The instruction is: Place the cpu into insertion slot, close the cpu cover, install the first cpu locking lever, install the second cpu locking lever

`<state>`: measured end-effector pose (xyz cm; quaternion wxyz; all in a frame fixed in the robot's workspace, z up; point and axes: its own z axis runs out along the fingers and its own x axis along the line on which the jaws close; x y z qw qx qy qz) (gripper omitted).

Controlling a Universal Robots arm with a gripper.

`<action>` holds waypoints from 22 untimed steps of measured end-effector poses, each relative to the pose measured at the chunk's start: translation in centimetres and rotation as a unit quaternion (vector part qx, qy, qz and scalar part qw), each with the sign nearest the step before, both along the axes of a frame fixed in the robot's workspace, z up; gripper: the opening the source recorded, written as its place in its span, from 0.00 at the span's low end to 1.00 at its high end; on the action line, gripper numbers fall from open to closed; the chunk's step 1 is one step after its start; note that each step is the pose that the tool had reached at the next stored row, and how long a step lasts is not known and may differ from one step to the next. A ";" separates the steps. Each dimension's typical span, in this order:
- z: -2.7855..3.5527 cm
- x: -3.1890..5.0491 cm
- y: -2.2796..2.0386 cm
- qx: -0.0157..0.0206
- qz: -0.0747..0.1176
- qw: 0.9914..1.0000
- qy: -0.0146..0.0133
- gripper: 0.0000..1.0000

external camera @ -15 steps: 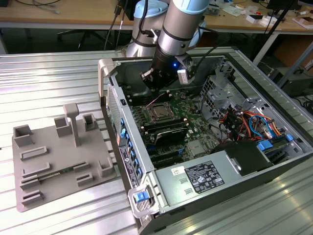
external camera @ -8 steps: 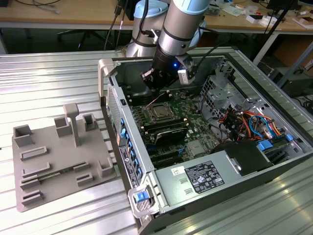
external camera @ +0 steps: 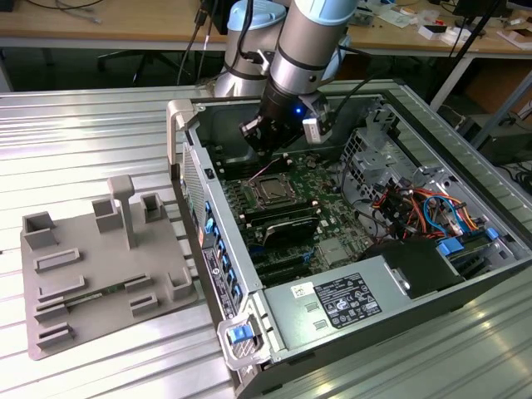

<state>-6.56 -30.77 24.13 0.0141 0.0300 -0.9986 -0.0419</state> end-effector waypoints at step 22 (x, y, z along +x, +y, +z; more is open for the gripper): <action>-0.25 0.42 0.00 0.000 0.000 1.000 0.000 0.11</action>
